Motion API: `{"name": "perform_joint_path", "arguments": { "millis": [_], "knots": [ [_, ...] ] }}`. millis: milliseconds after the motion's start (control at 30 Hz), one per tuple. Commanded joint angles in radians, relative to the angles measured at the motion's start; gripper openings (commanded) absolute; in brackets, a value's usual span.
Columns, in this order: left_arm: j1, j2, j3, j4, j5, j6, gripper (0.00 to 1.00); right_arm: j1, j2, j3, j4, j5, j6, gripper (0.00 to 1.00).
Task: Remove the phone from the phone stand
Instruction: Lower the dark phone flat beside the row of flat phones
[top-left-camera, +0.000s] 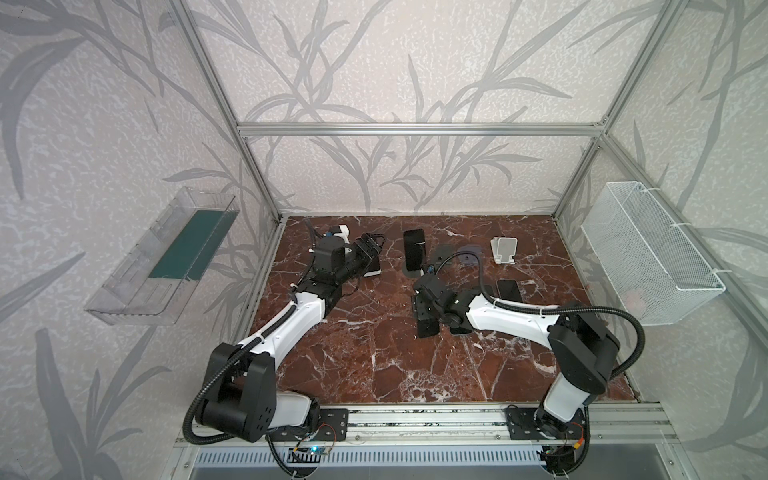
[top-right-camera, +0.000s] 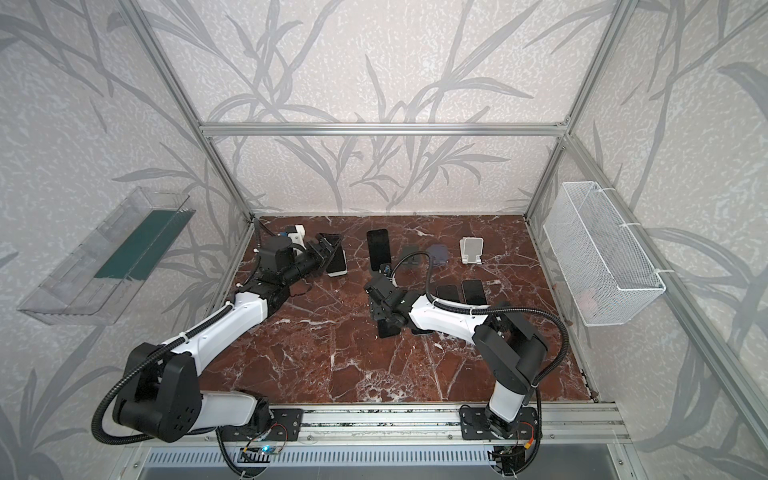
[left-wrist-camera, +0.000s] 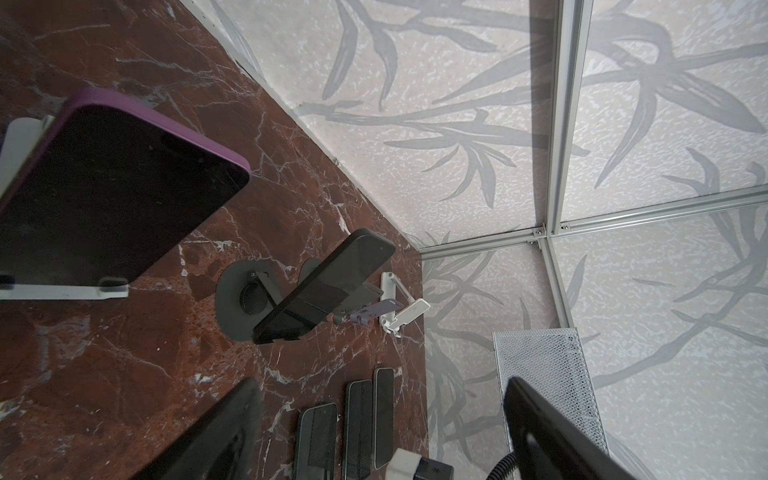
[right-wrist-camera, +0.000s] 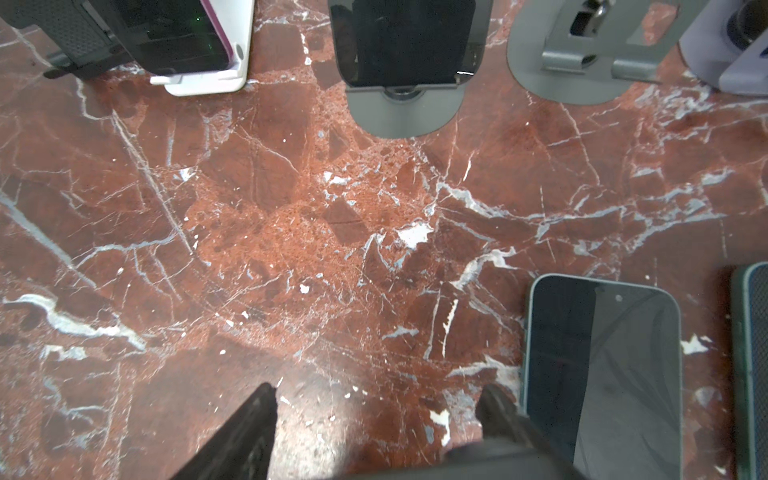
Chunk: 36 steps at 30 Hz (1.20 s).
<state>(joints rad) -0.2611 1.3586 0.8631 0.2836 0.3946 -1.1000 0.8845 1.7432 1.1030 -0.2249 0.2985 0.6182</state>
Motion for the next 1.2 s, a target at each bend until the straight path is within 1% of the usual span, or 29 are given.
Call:
{"name": "perform_joint_path", "arguments": {
  "millis": [0, 200, 267, 567, 800, 967, 1167],
  "knots": [
    [-0.004, 0.004, 0.031, 0.005, 0.006, 0.005, 0.91, -0.006, 0.067, 0.022, -0.006, 0.022, 0.000, 0.67],
    [-0.003, 0.004, 0.035, -0.001, 0.003, 0.012, 0.92, -0.015, 0.129, 0.039, 0.020, 0.023, 0.014, 0.67],
    [-0.003, 0.002, 0.033, -0.001, 0.001, 0.014, 0.91, -0.015, 0.142, 0.034, 0.040, 0.034, 0.050, 0.67],
    [-0.003, 0.013, 0.042, 0.007, 0.014, 0.022, 0.92, -0.015, 0.188, 0.019, 0.095, 0.093, 0.066, 0.67],
    [-0.003, 0.023, 0.040, 0.006, 0.016, 0.020, 0.91, -0.023, 0.231, 0.038, 0.113, 0.102, 0.090, 0.68],
    [-0.003, 0.020, 0.043, -0.002, 0.008, 0.030, 0.91, -0.040, 0.249, 0.027, 0.134, 0.084, 0.083, 0.69],
    [-0.004, 0.017, 0.043, -0.002, 0.009, 0.031, 0.91, -0.040, 0.262, 0.017, 0.132, 0.087, 0.080, 0.72]
  ]
}}
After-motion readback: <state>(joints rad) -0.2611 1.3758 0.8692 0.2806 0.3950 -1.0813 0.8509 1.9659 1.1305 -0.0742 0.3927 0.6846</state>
